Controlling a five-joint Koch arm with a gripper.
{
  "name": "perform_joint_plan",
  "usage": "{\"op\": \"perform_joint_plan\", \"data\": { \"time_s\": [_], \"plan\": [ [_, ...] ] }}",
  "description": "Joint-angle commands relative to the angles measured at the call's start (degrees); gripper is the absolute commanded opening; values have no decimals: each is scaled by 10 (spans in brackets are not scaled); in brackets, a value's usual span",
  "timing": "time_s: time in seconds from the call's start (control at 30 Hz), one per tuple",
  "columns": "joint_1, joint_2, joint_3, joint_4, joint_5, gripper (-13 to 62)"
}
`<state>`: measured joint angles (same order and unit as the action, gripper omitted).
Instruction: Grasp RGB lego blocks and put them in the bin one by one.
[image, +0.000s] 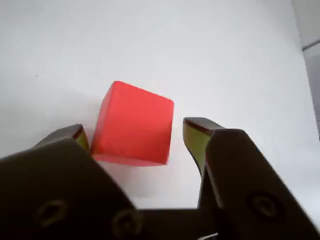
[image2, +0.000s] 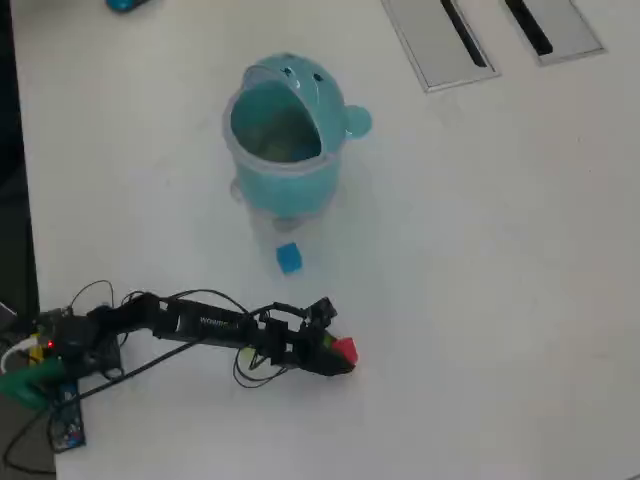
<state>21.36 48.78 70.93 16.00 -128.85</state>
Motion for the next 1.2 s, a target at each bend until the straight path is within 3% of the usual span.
{"op": "perform_joint_plan", "data": {
  "time_s": [0.0,0.1,0.17,0.23,0.47,0.63,0.77,0.97,1.17],
  "plan": [
    [1,5,-49,-32,-4,355],
    [-1,-2,-49,51,15,345],
    [0,-4,-58,63,104,331],
    [0,-11,-64,62,103,298],
    [-3,-25,-93,59,102,285],
    [-9,-30,-97,64,105,354],
    [-8,-37,-111,65,105,268],
    [-10,-39,-110,94,105,-25],
    [-2,-4,-112,93,103,-39]
  ]
}}
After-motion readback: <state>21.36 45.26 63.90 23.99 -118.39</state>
